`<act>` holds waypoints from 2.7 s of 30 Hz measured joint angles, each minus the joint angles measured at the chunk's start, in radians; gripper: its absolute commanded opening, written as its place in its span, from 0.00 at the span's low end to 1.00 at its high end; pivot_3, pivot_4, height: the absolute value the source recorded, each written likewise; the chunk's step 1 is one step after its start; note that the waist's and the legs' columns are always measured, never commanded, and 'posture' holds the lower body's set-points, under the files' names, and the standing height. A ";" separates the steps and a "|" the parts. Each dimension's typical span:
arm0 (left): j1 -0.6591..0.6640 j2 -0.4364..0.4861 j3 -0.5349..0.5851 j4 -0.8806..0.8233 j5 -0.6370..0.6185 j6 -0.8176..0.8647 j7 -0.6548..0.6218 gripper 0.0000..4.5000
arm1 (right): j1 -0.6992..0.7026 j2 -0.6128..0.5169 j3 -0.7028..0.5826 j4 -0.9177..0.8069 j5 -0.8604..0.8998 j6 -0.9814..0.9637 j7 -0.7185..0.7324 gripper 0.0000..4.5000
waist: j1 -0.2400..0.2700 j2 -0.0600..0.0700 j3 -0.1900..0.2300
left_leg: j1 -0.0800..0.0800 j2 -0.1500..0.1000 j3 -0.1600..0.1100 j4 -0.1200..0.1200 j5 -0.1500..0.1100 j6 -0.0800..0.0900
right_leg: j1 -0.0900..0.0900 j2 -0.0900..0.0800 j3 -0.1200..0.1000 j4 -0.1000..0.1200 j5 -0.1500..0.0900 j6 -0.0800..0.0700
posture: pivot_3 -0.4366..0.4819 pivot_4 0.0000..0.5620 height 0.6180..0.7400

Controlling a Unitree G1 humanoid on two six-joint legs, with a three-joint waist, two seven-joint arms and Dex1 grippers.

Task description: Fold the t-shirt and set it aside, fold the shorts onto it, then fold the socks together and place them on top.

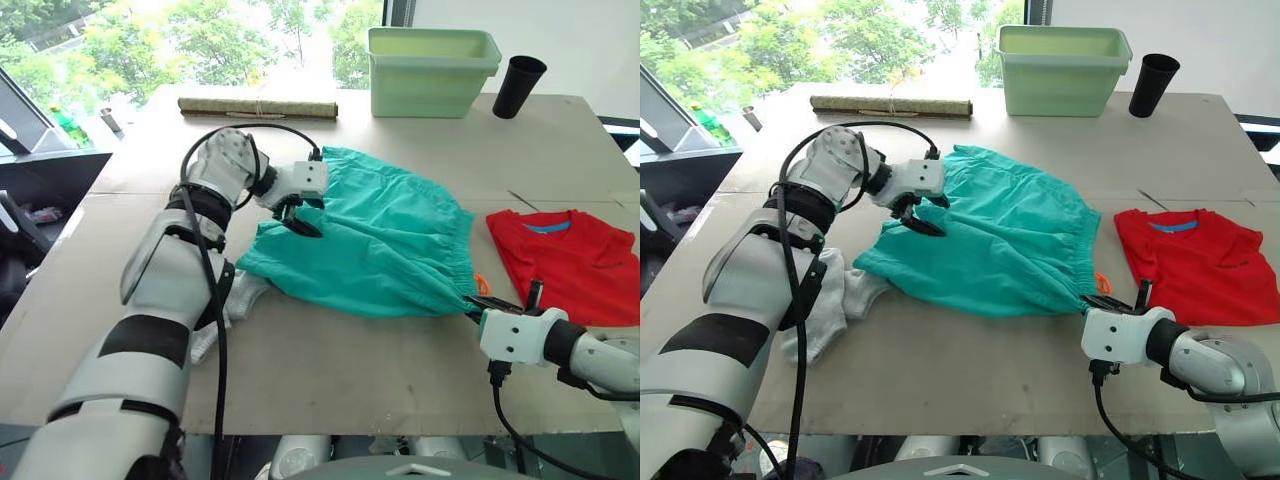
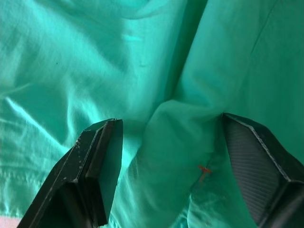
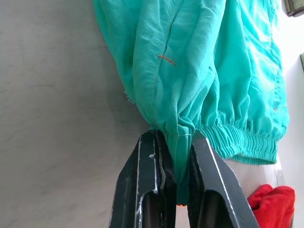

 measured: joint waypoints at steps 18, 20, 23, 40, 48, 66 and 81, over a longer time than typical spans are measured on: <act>0.431 0.357 0.118 -0.701 -0.415 0.374 -0.181 0.01 | -0.114 0.053 -0.136 -0.092 0.243 0.408 0.040 0.00 | 0.003 0.002 0.000 | 0.001 0.001 -0.002 0.000 0.000 0.000 | 0.001 -0.005 0.001 0.000 0.000 0.000 | 0.48 0.27 1.00; 0.538 0.406 0.158 -0.861 -0.471 0.505 -0.179 0.01 | -0.133 0.027 -0.152 -0.090 0.289 0.453 0.065 0.00 | 0.002 0.002 0.000 | 0.001 0.001 -0.003 0.000 0.000 0.000 | 0.001 -0.005 0.000 0.000 0.000 0.000 | 0.48 0.27 1.00; 0.661 0.500 0.207 -1.094 -0.600 0.712 -0.178 0.01 | -0.137 -0.015 -0.223 -0.099 0.384 0.524 0.123 0.00 | 0.002 0.002 0.000 | 0.000 0.001 -0.004 0.000 0.000 0.000 | 0.001 -0.005 0.000 -0.001 0.000 0.000 | 0.48 0.27 1.00; -0.021 0.207 0.305 -0.557 -0.529 0.613 0.737 0.01 | -1.378 0.026 0.282 0.795 0.148 0.398 -0.219 0.00 | -0.040 -0.004 0.006 | -0.012 -0.017 -0.012 -0.001 0.006 0.000 | -0.022 -0.009 0.015 0.010 0.007 0.006 | 0.48 0.27 1.00; -0.033 0.301 0.476 -0.708 -0.615 0.452 0.649 0.01 | -1.428 -0.019 0.182 0.890 0.158 0.032 -0.187 0.00 | -0.077 -0.002 -0.014 | -0.009 -0.026 -0.027 0.005 0.005 0.000 | -0.026 -0.021 0.009 0.041 0.007 0.005 | 0.48 0.27 1.00; 1.639 0.445 0.863 -2.055 -1.045 1.138 0.481 0.01 | -0.175 -0.071 -0.142 0.169 0.531 0.426 0.110 0.00 | -0.012 0.020 0.004 | 0.002 -0.047 -0.085 -0.024 0.011 -0.001 | 0.004 -0.014 0.032 -0.025 0.012 0.008 | 0.48 0.27 1.00; 1.686 0.641 1.001 -2.021 -1.170 1.201 0.265 0.01 | 0.107 -0.119 -0.380 -0.015 0.716 0.481 0.235 0.00 | -0.002 0.019 0.000 | 0.011 -0.032 -0.069 -0.035 0.017 -0.009 | 0.011 -0.010 0.036 -0.031 0.012 0.015 | 0.48 0.27 1.00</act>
